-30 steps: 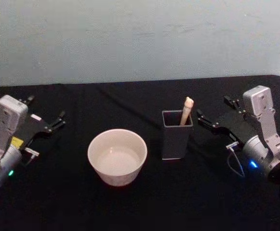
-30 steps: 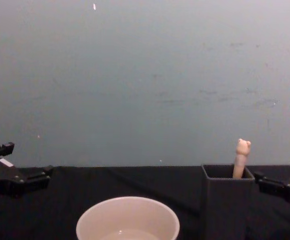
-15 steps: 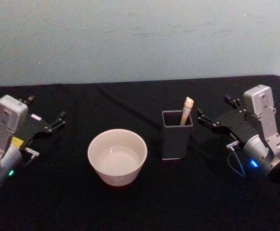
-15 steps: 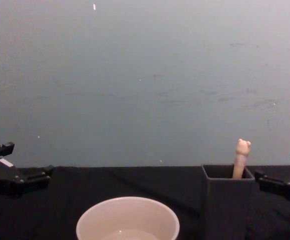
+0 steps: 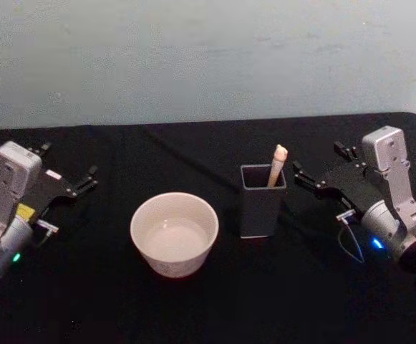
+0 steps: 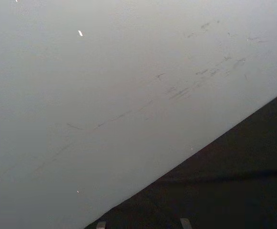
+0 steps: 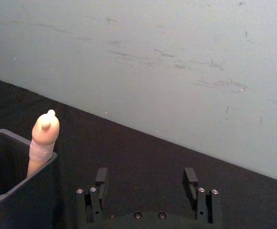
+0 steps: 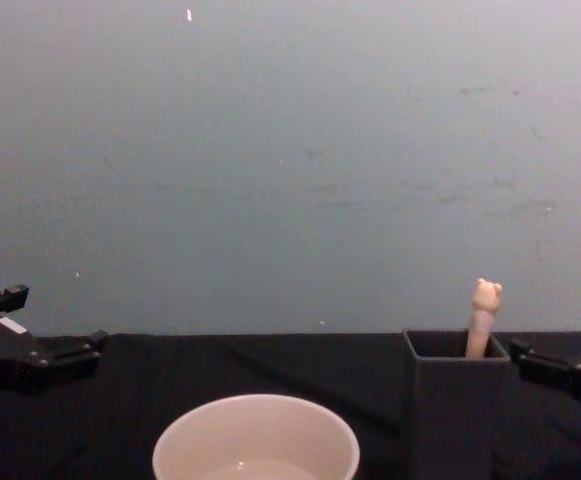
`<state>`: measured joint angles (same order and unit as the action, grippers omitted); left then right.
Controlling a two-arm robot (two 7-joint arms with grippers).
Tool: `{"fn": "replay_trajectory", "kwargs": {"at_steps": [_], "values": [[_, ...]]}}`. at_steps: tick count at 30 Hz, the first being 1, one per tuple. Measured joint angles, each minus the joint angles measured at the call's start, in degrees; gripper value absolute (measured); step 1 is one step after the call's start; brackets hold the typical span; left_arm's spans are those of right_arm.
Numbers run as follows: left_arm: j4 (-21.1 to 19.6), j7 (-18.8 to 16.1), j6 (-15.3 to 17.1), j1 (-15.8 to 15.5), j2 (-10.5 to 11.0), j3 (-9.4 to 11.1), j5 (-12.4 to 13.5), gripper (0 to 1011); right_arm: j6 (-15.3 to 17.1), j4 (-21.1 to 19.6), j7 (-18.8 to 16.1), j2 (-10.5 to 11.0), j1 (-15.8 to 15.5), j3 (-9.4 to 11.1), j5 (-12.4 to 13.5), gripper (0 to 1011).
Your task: Pick up the stirring spoon with one hand, stir inside the cup, then place it back in its original position.
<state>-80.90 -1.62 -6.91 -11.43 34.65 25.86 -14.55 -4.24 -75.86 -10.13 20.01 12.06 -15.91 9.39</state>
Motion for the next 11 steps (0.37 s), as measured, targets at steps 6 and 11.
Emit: {"fn": "replay_trajectory", "kwargs": {"at_steps": [6,11], "values": [[0.00,0.00,0.00,0.00,0.00,0.00,0.00,1001,0.00,0.00,0.00,0.00,0.00,0.00,0.00,1000],[0.00,0.00,0.00,0.00,0.00,0.00,0.00,1001,0.00,0.00,0.00,0.00,0.00,0.00,0.00,1000]]}}
